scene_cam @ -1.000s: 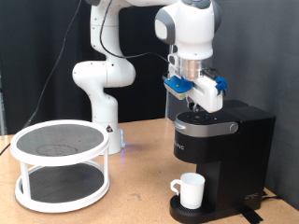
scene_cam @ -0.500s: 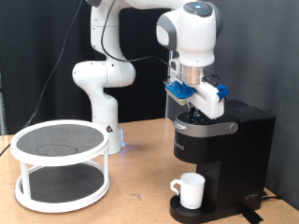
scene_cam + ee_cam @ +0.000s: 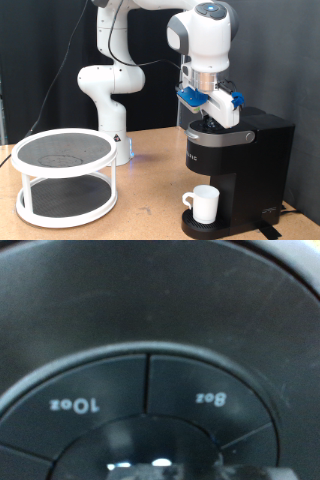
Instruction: Make a cup of coffee with the keurig machine
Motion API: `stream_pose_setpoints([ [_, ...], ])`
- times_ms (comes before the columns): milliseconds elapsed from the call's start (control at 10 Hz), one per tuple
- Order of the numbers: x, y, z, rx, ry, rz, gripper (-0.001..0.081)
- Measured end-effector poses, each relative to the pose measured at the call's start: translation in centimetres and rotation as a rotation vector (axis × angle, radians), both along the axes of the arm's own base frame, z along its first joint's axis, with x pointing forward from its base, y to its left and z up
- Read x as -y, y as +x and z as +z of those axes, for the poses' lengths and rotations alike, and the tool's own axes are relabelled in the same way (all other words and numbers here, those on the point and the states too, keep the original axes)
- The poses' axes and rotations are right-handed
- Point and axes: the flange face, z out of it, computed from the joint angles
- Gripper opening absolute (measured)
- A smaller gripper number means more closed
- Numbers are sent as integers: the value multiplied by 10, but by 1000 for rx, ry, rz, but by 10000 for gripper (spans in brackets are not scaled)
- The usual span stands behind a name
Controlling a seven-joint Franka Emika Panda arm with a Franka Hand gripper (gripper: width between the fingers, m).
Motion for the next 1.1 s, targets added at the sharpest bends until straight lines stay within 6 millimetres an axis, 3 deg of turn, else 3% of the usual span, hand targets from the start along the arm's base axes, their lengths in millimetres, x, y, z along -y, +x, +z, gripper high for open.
stream_pose_setpoints([
  [400, -2, 1, 2, 22, 42, 9, 0],
  [800, -1, -11, 39, 105, 106, 47, 0],
  [1100, 2, -16, 42, 106, 103, 47, 0],
])
